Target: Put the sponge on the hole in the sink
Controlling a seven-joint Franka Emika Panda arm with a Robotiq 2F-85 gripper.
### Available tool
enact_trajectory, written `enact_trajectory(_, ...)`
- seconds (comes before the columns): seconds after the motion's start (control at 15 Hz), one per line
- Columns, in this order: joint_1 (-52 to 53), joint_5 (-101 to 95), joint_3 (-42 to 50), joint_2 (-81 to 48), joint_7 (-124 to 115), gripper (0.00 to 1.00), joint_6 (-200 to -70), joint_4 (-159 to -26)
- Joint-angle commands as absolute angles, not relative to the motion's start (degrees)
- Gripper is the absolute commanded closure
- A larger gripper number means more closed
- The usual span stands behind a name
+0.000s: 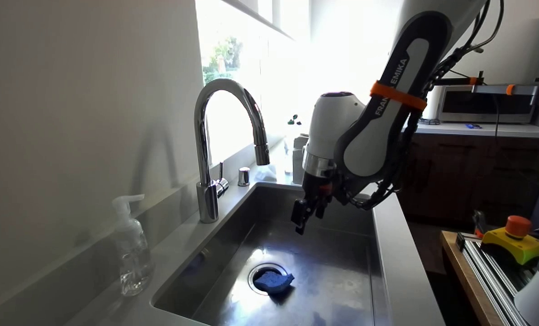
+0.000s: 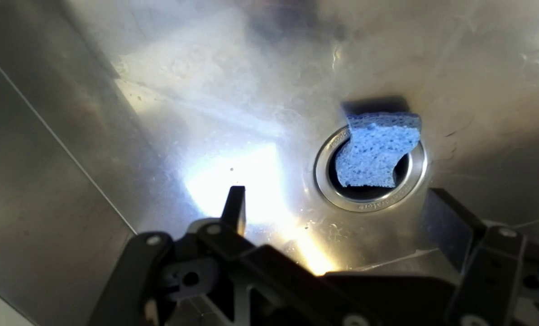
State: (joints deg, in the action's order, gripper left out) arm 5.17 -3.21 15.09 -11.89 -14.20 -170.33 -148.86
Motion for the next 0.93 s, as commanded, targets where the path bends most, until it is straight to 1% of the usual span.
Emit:
enact_trajectory(0.0, 4.48, -7.71, 15.93, -6.48, -14.02, 0.00, -167.12, -151.95)
enact_trajectory(0.27, 3.50, -13.38, 15.16, -2.97, -15.67, 0.00, -164.19, -152.69)
enact_trajectory(0.87, -1.75, -12.05, 7.13, 7.83, -18.38, 0.00, -151.96, -155.03)
